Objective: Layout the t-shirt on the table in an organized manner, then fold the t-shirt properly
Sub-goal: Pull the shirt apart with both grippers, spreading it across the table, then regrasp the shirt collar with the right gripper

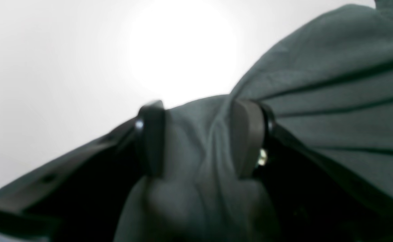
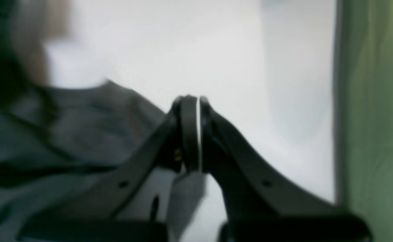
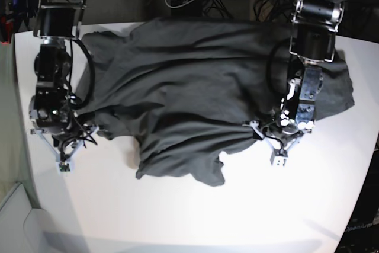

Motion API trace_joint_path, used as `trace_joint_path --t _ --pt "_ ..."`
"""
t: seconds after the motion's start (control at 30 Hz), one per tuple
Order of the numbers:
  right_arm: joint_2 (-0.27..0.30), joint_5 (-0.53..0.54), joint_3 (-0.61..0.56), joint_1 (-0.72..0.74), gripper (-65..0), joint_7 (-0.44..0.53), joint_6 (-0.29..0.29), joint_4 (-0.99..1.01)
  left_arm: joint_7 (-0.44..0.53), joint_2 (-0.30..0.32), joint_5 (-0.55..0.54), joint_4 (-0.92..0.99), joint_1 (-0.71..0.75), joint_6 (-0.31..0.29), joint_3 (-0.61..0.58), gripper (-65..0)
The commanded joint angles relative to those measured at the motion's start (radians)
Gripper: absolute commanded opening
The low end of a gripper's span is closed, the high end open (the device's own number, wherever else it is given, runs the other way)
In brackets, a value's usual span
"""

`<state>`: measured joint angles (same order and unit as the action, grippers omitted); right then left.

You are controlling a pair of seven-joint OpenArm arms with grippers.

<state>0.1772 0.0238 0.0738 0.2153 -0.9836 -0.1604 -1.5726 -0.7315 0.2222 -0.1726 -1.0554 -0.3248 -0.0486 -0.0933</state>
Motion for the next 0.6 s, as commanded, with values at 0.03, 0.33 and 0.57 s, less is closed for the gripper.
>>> trace_joint_path --t 0.03,0.33,0.57 --pt "-0.015 0.001 -0.062 0.040 -65.0 0.010 -0.001 -0.021 -0.055 0.012 0.031 0.002 -0.001 0.011 0.002 -34.2" --pt "-0.064 -0.003 -0.168 0.083 -65.0 0.107 -0.001 0.231 -0.055 0.013 0.031 0.002 0.002 0.011 0.002 -34.2" --pt "0.020 -0.003 -0.165 0.105 -65.0 0.216 -0.001 0.416 -0.059 0.010 0.031 0.002 0.002 0.011 0.002 -34.2"
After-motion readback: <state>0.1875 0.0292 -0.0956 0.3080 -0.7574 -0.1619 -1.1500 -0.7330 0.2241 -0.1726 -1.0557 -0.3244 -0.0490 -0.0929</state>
